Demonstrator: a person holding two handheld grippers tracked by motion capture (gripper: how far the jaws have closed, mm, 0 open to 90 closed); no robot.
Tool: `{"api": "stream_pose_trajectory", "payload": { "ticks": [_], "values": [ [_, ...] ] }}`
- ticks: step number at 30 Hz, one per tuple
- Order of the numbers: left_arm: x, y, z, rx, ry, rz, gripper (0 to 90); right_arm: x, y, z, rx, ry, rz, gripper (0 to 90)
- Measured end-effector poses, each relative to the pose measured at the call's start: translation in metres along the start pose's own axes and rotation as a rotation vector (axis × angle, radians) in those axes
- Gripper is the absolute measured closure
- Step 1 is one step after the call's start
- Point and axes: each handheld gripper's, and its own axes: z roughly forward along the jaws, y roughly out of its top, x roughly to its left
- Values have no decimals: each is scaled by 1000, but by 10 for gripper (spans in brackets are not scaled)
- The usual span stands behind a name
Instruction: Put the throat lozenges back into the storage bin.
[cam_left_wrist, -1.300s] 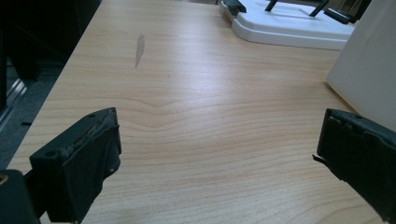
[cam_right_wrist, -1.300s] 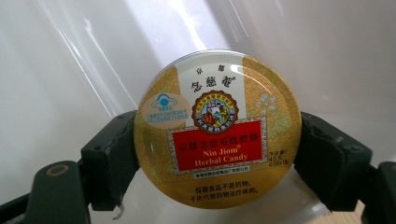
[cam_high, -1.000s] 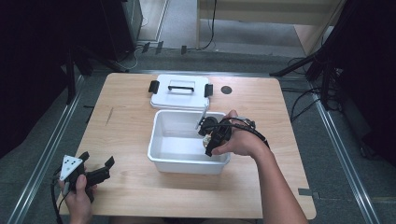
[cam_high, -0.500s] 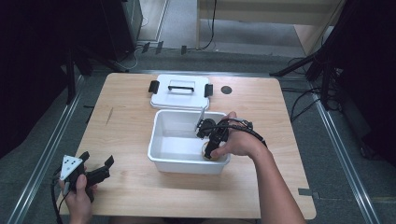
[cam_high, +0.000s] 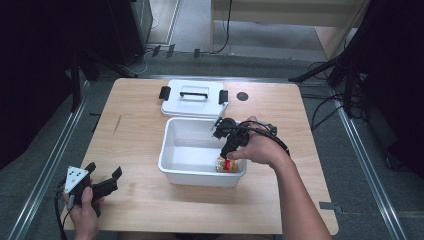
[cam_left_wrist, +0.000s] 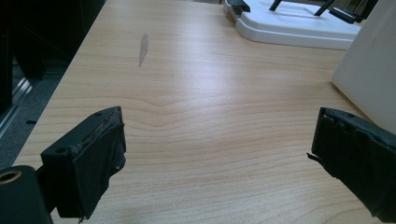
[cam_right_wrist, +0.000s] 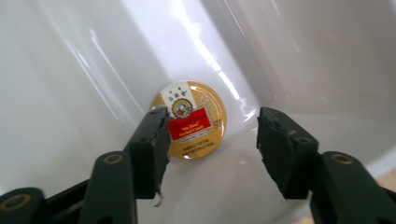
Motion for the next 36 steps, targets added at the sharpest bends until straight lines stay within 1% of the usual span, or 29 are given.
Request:
{"api": "stream_pose_trajectory", "payload": {
  "ticks": [1, 2, 7, 10, 11, 13, 17, 19, 20, 22, 25, 27, 28, 29, 31, 32, 33, 35, 36],
  "values": [
    [0, 0, 0, 0, -1, 0, 33, -2, -1, -10, -26, 25, 25, 488],
    [0, 0, 0, 1, 0, 0, 34, -2, -1, -15, -35, 27, 37, 493],
    [0, 0, 0, -1, 0, -1, 34, -4, -5, -33, -48, 18, 64, 499],
    [0, 0, 0, -1, 0, -1, 34, -8, -10, -43, -70, 21, 81, 509],
    [0, 0, 0, -1, -1, -1, 34, -9, -12, -46, -74, 21, 94, 509],
    [0, 0, 0, -1, -1, 0, 34, -13, -18, -51, -83, 19, 100, 509],
    [0, 0, 0, -2, 0, 0, 34, -19, -29, -59, -94, 22, 131, 506],
    [0, 0, 0, -2, 0, 0, 34, -22, -34, -63, -95, 16, 138, 506],
    [0, 0, 0, -2, 0, 0, 34, -22, -34, -63, -95, 16, 138, 506],
    [0, 0, 0, -1, 1, 3, 34, -26, -42, -67, -96, 10, 152, 503],
    [0, 0, 0, -1, 1, 3, 34, -29, -48, -68, -98, 6, 160, 501],
    [0, 0, 0, -1, 1, 3, 34, -35, -58, -67, -95, -3, 175, 495],
    [0, 0, 0, -1, 1, 3, 34, -35, -58, -67, -95, -3, 175, 495],
    [0, 0, 0, -1, 1, 1, 34, -37, -64, -66, -93, -5, 185, 488],
    [0, 0, 0, -1, 1, 4, 34, -38, -67, -65, -93, -10, 183, 482],
    [0, 0, 0, -2, 1, 4, 34, -40, -73, -62, -83, -28, 178, 460],
    [0, 0, 0, -2, 1, 4, 34, -40, -73, -62, -83, -28, 178, 460],
    [0, 0, 0, -1, 1, 6, 34, -43, -81, -59, -80, -40, 188, 446],
    [0, 0, 0, -1, 1, 6, 34, -44, -83, -58, -80, -37, 194, 439]
  ]
}}
